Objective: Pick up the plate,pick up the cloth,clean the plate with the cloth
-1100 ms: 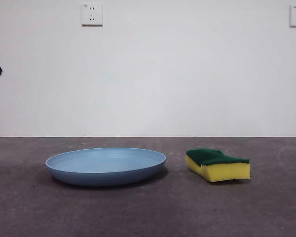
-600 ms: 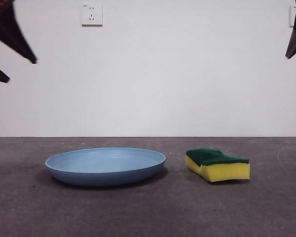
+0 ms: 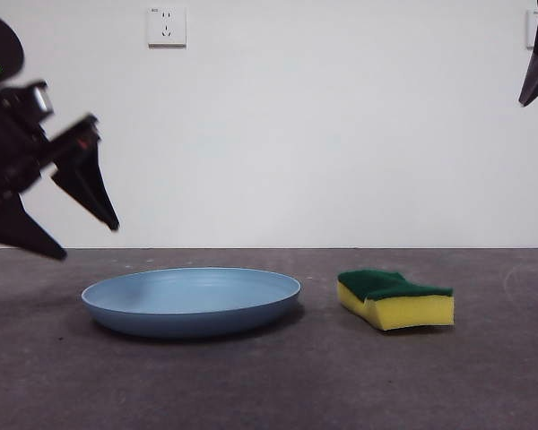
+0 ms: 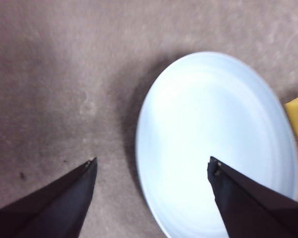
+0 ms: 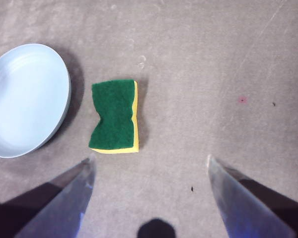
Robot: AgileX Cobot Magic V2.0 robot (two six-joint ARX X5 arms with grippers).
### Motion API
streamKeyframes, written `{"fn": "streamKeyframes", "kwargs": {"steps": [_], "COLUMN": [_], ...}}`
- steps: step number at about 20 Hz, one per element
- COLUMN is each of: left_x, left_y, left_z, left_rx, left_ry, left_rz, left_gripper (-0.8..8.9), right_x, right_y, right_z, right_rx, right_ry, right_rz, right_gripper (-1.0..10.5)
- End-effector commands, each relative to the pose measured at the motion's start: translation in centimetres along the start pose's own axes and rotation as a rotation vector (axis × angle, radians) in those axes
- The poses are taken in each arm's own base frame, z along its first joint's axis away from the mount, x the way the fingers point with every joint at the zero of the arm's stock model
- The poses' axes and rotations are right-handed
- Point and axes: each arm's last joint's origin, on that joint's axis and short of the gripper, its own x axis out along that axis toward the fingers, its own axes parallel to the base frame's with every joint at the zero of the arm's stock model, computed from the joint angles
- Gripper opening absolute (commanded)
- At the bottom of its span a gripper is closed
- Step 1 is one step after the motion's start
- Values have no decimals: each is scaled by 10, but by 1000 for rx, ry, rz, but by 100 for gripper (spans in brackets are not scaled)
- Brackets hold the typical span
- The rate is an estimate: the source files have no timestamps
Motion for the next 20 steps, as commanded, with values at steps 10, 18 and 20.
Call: {"fn": "streamKeyframes", "kwargs": {"steps": [10,18,20], "left_x": [51,52,48], "left_y": [-2,-5,-8], "left_z": [-15,-12,-6], "left_rx": [20,72,74], "left_ry": [102,81,74], "left_rz": [45,77,74], "left_gripper": [347,-8,-8], "right_x": [0,1,4], "right_y": [2,7,14], "right_z": [1,2,4], "right_rx": [19,14,-17], "right_ry": [-4,-11,-22], "right_rz": [6,74,94], "right_gripper": [379,378,374]}}
